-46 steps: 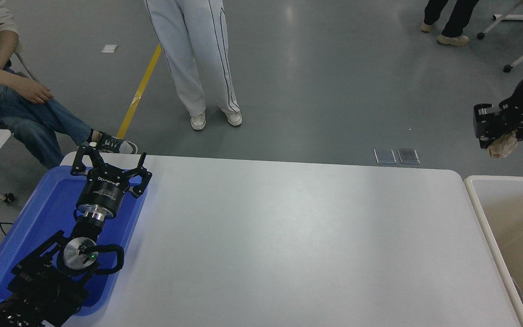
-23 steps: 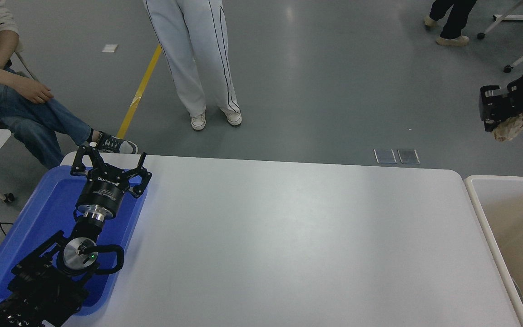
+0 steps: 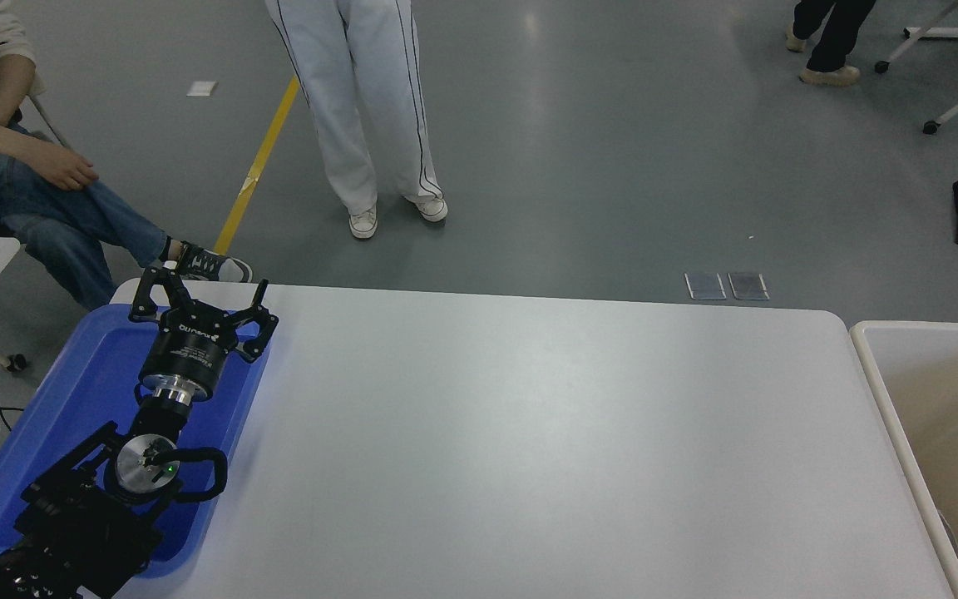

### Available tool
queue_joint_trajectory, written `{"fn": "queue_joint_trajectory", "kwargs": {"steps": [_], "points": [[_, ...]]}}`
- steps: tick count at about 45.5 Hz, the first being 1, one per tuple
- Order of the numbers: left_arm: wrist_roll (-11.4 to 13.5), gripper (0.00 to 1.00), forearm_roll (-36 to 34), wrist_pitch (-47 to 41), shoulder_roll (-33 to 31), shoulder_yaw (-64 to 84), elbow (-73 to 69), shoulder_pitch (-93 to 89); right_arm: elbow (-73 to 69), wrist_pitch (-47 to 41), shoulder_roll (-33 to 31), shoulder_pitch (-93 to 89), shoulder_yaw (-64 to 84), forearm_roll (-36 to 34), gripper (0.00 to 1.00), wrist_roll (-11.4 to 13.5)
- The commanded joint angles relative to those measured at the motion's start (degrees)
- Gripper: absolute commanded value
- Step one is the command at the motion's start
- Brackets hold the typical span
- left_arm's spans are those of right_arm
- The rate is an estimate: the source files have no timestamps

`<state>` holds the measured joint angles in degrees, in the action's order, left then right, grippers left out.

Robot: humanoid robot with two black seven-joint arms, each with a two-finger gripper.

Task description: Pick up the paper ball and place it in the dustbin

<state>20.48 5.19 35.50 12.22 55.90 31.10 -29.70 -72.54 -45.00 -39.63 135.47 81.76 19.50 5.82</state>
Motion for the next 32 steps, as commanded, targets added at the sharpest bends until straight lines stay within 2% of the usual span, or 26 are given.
{"fn": "queue_joint_trajectory", "kwargs": {"steps": [1, 20, 32], "points": [[0.0, 1.0, 0.0, 0.0, 0.0, 0.0, 0.0, 0.0, 1.9, 0.0, -7.0, 0.0, 3.6, 1.8, 0.0, 0.0], [0.0, 1.0, 0.0, 0.0, 0.0, 0.0, 0.0, 0.0, 8.1, 0.0, -19.3, -1.6, 5.9, 8.1, 0.0, 0.0], [0.0, 1.0, 0.0, 0.0, 0.0, 0.0, 0.0, 0.0, 15.3, 0.0, -23.4, -10.6, 3.9, 8.3, 0.0, -0.1]]}}
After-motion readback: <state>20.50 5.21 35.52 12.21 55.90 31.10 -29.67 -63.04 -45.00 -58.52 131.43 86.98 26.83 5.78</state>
